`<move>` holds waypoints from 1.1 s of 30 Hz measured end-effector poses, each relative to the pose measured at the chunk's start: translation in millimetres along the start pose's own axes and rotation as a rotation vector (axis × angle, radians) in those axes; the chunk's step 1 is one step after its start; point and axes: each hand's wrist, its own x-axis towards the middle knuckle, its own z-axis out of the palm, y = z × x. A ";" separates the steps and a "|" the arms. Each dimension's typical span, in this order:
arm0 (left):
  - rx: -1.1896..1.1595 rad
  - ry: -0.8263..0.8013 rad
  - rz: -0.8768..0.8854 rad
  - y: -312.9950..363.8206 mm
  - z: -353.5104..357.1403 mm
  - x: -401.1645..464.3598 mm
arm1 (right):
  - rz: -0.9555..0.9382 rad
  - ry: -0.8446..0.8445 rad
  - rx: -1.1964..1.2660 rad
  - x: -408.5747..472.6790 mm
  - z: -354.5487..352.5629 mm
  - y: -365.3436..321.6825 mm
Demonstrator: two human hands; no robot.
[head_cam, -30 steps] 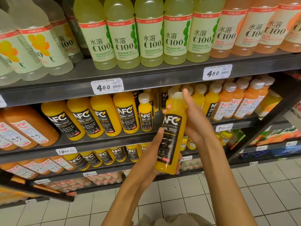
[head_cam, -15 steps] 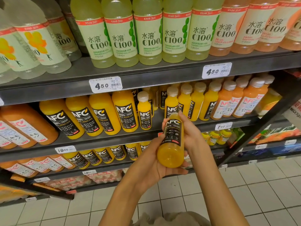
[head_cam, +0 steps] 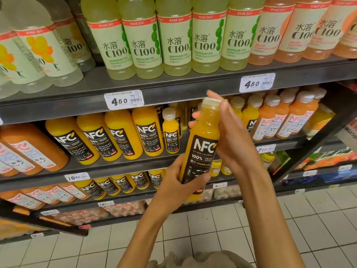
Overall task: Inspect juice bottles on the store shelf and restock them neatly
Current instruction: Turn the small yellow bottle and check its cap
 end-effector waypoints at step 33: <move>-0.126 0.041 0.058 -5.0 -0.7 11.8 | -0.127 0.016 0.010 0.5 3.4 -2.9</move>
